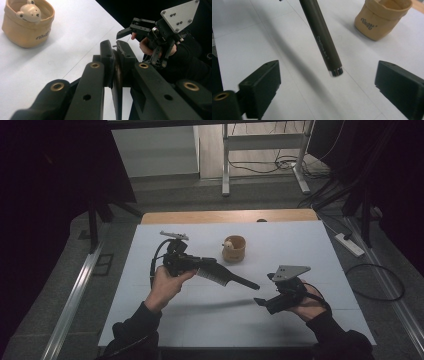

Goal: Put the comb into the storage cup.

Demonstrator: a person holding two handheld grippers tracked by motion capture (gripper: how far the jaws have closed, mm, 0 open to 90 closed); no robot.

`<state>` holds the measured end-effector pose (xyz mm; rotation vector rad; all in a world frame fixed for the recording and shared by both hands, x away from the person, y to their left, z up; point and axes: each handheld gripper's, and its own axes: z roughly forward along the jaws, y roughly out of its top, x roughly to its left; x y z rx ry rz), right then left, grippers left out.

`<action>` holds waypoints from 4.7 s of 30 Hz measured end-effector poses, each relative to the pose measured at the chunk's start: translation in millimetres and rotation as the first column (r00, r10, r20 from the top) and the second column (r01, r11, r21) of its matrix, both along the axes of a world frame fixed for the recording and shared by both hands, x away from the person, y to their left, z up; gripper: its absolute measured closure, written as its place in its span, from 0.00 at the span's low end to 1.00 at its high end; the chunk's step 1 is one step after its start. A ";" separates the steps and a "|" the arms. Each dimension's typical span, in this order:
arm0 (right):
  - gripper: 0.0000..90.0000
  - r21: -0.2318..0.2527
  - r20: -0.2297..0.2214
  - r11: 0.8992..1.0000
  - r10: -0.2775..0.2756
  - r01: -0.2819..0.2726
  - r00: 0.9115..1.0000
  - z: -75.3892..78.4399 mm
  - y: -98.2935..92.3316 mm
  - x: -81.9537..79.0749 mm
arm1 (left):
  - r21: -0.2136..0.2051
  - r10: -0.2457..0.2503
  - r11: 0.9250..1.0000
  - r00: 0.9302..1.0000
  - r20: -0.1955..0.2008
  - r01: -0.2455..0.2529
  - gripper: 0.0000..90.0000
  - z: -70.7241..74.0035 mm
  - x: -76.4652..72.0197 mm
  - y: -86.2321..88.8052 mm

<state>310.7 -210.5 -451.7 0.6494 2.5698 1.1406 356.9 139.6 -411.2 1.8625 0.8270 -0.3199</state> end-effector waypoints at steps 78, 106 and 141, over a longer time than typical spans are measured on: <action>0.00 -0.061 -0.137 0.898 -0.440 0.436 0.887 -3.7 -109.2 -46.2 | 0.004 0.193 0.981 0.979 0.065 -0.194 0.92 53.4 46.8 58.9; 0.00 -0.064 -0.113 0.901 -0.435 0.430 0.894 -1.2 -109.0 -57.7 | 0.030 0.270 0.962 0.960 0.072 -0.272 0.92 64.2 78.2 58.4; 0.00 -0.056 -0.111 0.905 -0.425 0.422 0.898 -1.1 -109.5 -58.2 | 0.101 0.265 0.958 0.964 0.036 -0.267 0.92 46.6 106.7 34.4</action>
